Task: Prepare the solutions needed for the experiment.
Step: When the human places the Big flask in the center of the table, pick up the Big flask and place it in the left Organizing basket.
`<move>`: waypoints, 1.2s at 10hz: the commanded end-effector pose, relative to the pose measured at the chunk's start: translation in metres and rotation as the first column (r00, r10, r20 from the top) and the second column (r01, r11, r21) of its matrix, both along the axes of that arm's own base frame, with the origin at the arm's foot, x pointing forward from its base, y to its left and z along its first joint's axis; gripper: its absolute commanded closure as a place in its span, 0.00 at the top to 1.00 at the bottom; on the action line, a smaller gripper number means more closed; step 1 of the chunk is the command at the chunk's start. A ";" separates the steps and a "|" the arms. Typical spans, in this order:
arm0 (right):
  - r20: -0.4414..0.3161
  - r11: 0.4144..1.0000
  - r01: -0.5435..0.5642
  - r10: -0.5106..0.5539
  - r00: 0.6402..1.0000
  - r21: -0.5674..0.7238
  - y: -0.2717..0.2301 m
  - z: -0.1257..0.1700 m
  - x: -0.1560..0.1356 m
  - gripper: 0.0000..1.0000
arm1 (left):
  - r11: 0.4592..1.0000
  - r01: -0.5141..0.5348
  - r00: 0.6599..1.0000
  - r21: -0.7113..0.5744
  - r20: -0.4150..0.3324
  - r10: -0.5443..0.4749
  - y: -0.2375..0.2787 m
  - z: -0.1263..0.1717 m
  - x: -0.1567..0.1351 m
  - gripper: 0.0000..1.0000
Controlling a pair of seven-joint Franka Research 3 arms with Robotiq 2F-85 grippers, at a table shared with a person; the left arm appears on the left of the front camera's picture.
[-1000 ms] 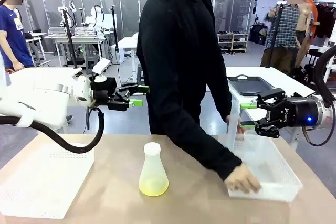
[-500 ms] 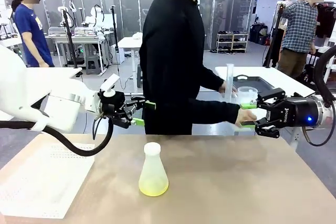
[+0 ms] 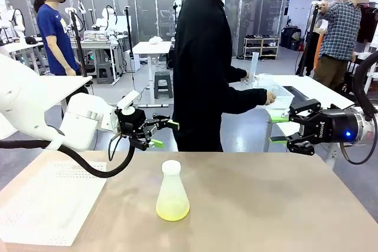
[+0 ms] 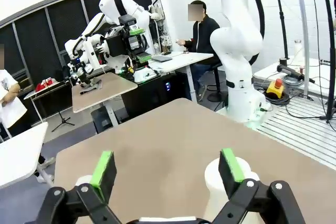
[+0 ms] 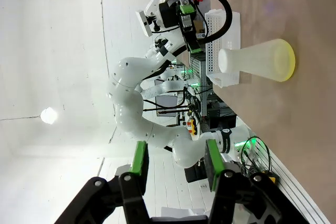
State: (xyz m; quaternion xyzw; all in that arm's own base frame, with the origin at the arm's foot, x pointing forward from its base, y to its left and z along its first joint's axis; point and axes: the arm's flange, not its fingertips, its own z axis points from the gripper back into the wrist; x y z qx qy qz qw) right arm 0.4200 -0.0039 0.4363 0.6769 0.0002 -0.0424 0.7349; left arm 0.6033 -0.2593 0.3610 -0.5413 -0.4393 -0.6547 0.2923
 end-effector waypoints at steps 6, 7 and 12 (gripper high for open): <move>0.011 1.000 0.004 -0.004 1.000 0.009 0.001 0.002 -0.001 0.56 | 0.992 0.120 0.992 0.027 0.035 -0.121 0.013 -0.028 0.033 1.00; 0.011 1.000 0.004 -0.004 1.000 0.009 0.001 0.002 -0.001 0.56 | 0.982 0.186 0.981 0.038 0.044 -0.187 0.015 -0.040 0.045 1.00; 0.011 1.000 0.004 -0.004 1.000 0.009 0.001 0.002 -0.001 0.56 | 0.920 0.390 0.919 0.048 -0.085 -0.385 0.005 -0.069 0.050 1.00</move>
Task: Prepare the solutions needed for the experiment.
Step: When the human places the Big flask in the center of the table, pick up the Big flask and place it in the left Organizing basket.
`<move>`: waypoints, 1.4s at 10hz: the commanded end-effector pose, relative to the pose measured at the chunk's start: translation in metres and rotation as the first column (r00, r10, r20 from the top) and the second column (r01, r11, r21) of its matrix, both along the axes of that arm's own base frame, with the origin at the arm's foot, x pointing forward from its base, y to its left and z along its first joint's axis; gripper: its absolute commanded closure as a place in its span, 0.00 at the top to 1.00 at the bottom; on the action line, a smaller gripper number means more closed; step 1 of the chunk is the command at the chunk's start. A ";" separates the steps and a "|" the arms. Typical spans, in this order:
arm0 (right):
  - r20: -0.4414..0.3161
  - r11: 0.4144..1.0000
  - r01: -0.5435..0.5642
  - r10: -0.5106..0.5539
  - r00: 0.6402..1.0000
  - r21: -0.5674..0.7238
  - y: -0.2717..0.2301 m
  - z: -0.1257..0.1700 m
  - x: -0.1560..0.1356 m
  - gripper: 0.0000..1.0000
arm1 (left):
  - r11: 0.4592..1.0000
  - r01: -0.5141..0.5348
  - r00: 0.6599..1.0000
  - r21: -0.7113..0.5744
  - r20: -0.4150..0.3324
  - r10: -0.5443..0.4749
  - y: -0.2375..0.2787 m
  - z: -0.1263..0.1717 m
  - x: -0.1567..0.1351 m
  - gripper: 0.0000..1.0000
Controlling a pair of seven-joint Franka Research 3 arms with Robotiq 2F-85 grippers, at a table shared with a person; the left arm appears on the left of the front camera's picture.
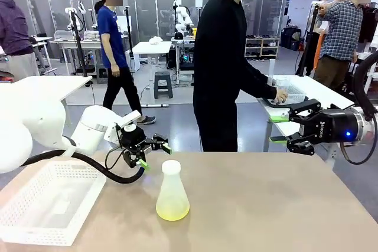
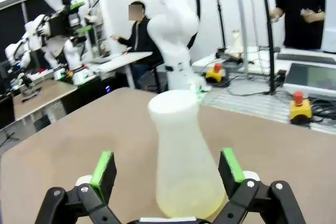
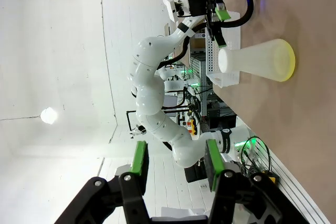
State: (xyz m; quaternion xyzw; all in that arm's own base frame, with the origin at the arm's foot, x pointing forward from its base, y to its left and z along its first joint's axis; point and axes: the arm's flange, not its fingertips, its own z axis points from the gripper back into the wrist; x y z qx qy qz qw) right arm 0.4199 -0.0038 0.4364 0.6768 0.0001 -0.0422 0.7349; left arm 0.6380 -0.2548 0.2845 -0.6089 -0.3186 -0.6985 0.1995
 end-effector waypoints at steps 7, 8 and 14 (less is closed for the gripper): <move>0.011 1.000 0.004 -0.004 1.000 0.009 0.001 0.002 -0.001 0.56 | 0.999 -0.012 0.997 0.040 -0.078 0.016 -0.015 -0.002 -0.003 1.00; 0.011 1.000 0.004 -0.004 1.000 0.009 0.001 0.002 -0.001 0.56 | 0.999 -0.022 0.994 0.048 -0.104 0.027 -0.017 -0.004 -0.005 1.00; 0.011 1.000 0.004 -0.004 1.000 0.009 0.001 0.002 -0.001 0.56 | 0.992 0.065 0.989 0.111 -0.139 -0.050 -0.034 -0.006 -0.022 1.00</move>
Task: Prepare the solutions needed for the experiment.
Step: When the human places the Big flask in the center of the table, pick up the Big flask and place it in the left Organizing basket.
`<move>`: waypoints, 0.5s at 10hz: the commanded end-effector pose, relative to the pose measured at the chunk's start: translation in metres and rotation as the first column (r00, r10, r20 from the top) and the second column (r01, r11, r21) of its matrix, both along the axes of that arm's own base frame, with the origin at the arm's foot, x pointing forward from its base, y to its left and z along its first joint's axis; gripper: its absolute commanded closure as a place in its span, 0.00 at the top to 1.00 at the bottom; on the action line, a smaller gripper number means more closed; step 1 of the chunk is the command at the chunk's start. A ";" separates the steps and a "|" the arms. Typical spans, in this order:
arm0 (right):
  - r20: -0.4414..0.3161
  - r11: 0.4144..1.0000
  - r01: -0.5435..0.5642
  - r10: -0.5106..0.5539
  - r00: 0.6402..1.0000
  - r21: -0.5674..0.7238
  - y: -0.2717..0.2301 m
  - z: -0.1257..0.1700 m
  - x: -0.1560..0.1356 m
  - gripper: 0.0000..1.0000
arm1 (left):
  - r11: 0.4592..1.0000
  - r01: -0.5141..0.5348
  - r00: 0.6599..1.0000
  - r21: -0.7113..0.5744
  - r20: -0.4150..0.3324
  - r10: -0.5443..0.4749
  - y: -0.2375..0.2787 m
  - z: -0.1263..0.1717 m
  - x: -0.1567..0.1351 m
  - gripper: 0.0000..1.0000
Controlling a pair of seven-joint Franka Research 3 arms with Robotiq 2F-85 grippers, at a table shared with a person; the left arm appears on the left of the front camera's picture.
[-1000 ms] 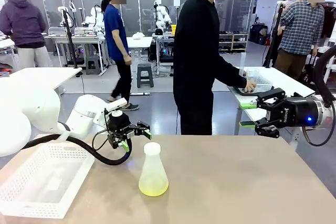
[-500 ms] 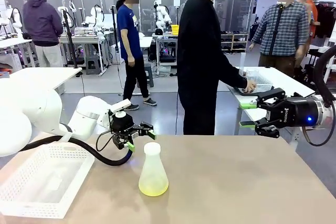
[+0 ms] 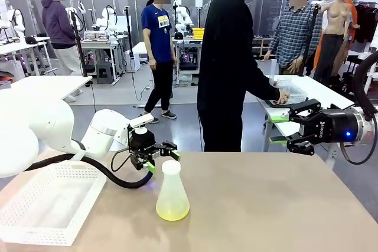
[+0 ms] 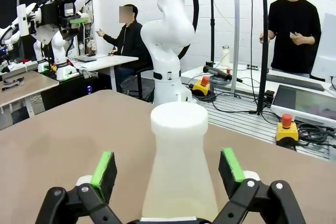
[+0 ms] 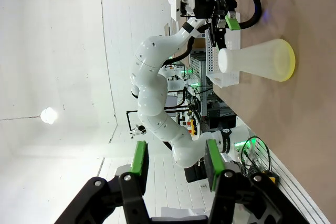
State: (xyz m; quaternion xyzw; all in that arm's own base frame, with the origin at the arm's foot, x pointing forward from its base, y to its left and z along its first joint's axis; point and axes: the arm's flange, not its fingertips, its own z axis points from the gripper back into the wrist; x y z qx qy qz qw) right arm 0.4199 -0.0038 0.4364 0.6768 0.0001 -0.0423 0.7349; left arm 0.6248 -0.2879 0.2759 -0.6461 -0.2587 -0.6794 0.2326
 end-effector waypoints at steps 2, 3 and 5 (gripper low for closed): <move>0.011 1.000 0.004 -0.004 1.000 0.009 0.001 0.002 -0.001 0.56 | 0.999 0.039 0.999 0.027 -0.022 -0.038 -0.009 0.003 -0.015 1.00; 0.011 1.000 0.004 -0.004 1.000 0.009 0.001 0.002 -0.001 0.56 | 0.998 0.057 0.998 0.041 -0.019 -0.056 -0.012 0.003 -0.021 1.00; 0.011 1.000 0.004 -0.004 1.000 0.009 0.001 0.002 -0.001 0.56 | 0.994 0.095 0.995 0.048 -0.038 -0.093 -0.017 0.000 -0.032 1.00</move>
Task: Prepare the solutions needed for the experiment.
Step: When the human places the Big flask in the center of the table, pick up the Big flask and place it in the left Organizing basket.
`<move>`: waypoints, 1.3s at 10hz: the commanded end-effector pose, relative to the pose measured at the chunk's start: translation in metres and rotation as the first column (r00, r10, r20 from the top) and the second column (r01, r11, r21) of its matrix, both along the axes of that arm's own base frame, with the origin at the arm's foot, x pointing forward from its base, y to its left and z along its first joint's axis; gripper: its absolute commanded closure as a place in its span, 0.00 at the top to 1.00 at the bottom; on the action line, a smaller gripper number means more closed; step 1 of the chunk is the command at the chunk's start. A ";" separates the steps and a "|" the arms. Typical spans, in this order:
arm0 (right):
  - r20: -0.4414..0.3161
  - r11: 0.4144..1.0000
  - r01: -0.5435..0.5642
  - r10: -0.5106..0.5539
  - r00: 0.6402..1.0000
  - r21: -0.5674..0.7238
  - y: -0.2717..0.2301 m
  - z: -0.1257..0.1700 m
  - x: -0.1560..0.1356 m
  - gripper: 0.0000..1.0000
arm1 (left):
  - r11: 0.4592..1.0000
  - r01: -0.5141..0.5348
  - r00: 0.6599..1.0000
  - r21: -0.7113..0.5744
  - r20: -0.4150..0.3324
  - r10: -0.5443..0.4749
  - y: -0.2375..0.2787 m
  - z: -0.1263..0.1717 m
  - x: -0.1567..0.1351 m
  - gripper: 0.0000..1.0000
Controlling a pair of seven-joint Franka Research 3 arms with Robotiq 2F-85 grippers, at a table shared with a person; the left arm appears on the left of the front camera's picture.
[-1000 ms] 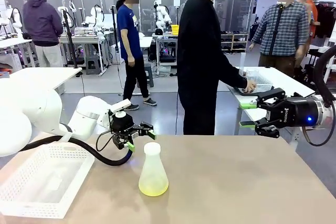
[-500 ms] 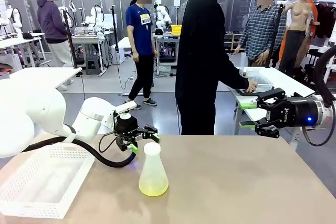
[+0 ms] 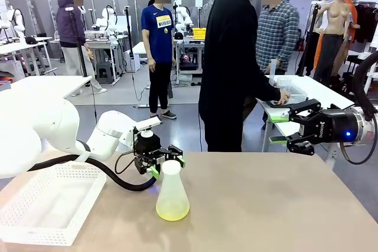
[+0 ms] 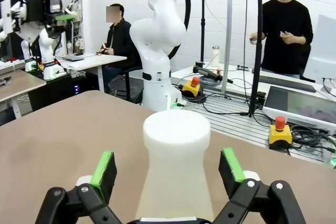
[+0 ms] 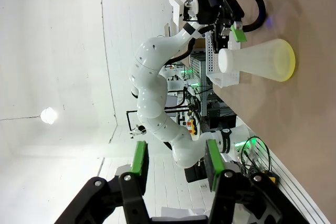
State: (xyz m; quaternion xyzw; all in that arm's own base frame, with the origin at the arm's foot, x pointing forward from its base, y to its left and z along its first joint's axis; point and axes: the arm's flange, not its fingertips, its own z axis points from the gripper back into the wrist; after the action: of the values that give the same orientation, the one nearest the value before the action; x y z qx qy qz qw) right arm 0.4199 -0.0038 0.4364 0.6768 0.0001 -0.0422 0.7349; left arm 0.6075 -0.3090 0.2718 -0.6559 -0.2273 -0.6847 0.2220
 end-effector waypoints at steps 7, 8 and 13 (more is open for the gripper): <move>0.011 1.000 0.004 -0.004 1.000 0.009 0.001 0.002 -0.001 0.56 | 0.996 0.083 0.996 0.042 -0.045 -0.081 -0.004 0.011 -0.036 1.00; 0.011 1.000 0.004 -0.004 1.000 0.009 0.001 0.002 -0.001 0.56 | 0.994 0.086 0.995 0.063 -0.047 -0.083 -0.004 0.010 -0.035 1.00; 0.011 1.000 0.004 -0.004 1.000 0.009 0.001 0.002 -0.001 0.56 | 0.991 0.118 0.992 0.068 -0.062 -0.114 -0.014 0.005 -0.031 1.00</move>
State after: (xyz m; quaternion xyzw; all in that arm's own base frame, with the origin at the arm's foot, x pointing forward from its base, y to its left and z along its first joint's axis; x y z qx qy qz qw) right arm 0.4199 -0.0038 0.4364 0.6768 0.0001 -0.0422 0.7349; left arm 0.5784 -0.3228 0.2756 -0.6739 -0.1773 -0.6852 0.2120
